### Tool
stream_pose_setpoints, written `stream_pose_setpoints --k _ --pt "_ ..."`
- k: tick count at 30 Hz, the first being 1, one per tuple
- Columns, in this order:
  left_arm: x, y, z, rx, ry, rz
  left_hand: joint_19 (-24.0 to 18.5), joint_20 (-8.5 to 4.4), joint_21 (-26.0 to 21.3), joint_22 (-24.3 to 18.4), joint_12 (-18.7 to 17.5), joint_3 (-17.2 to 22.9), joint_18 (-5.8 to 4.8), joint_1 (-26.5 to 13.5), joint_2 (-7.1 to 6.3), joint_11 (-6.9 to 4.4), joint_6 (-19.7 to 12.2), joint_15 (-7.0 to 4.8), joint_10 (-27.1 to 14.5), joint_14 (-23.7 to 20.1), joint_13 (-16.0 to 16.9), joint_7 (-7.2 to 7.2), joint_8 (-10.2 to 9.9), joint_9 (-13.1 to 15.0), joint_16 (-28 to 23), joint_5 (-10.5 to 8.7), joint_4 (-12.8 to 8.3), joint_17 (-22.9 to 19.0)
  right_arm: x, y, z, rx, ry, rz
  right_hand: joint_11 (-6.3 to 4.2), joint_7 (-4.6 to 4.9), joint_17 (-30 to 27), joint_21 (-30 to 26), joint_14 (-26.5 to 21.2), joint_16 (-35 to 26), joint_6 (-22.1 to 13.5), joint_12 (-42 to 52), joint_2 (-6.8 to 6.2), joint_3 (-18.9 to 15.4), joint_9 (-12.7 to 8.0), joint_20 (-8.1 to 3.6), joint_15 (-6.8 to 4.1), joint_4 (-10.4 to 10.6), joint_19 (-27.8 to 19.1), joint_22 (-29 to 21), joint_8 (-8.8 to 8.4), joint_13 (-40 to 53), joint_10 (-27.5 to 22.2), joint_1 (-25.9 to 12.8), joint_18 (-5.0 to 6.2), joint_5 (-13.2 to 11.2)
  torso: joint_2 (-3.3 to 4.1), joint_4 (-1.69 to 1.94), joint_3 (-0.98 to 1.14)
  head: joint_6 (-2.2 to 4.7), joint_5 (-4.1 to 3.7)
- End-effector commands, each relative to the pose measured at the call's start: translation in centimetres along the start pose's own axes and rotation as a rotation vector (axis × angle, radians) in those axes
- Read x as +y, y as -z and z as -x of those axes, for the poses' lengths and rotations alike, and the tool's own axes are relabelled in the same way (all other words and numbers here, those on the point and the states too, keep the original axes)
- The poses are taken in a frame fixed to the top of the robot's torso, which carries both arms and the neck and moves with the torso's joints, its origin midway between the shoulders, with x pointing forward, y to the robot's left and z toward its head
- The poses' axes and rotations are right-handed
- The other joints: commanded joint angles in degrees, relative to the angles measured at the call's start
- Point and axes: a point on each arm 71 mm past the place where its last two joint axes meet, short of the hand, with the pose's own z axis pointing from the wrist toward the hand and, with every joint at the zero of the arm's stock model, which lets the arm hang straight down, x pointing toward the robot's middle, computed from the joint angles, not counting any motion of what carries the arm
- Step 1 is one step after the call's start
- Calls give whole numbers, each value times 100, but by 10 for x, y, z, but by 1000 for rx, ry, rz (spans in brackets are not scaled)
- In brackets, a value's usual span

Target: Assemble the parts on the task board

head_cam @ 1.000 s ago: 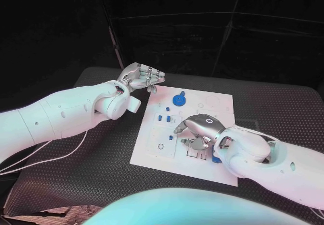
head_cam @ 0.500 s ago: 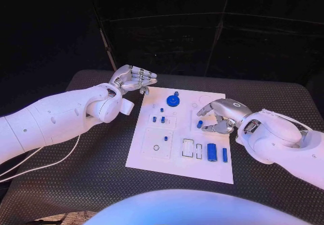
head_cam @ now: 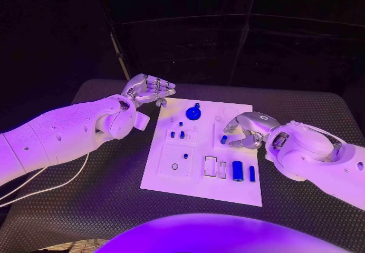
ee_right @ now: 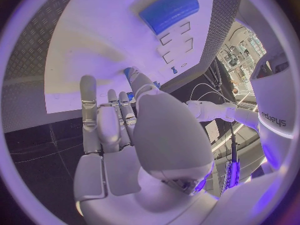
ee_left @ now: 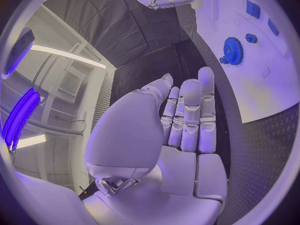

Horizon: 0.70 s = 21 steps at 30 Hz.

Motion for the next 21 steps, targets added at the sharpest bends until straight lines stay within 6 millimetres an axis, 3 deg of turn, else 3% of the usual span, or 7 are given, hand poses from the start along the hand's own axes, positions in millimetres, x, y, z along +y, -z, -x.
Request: stream_pose_setpoints --k 1,12,21 --pt "-1 -1 -1 10 7 -5 45 14 -25 -9 32 11 75 59 3 -10 0 2 -45 -19 -10 32 -34 -7 -24 8 -32 -6 3 -2 -1 24 12 12 -30 5 14 75 75 28 86 96 70 22 11 -20 -50 38 100 121 32 9 168 51 54 19 3 2 -1 -10 4" --pt "-1 -1 -1 12 7 -5 45 14 -25 -9 32 11 75 59 3 -10 0 2 -45 -19 -10 32 -34 -7 -24 8 -32 -6 10 -10 -5 46 -2 36 -191 51 331 360 182 227 289 54 195 235 3 -143 -191 181 385 573 24 -52 969 107 -24 44 0 0 0 -25 -4" --pt "-1 0 0 11 7 -3 45 14 -25 -9 32 11 75 59 3 -10 0 2 -45 -19 -10 32 -34 -7 -24 8 -32 -6 11 -15 -9 78 3 33 -227 59 447 471 207 311 713 -156 250 527 37 -183 -222 266 458 731 132 -42 1462 224 -47 -1 0 -1 0 -39 4"
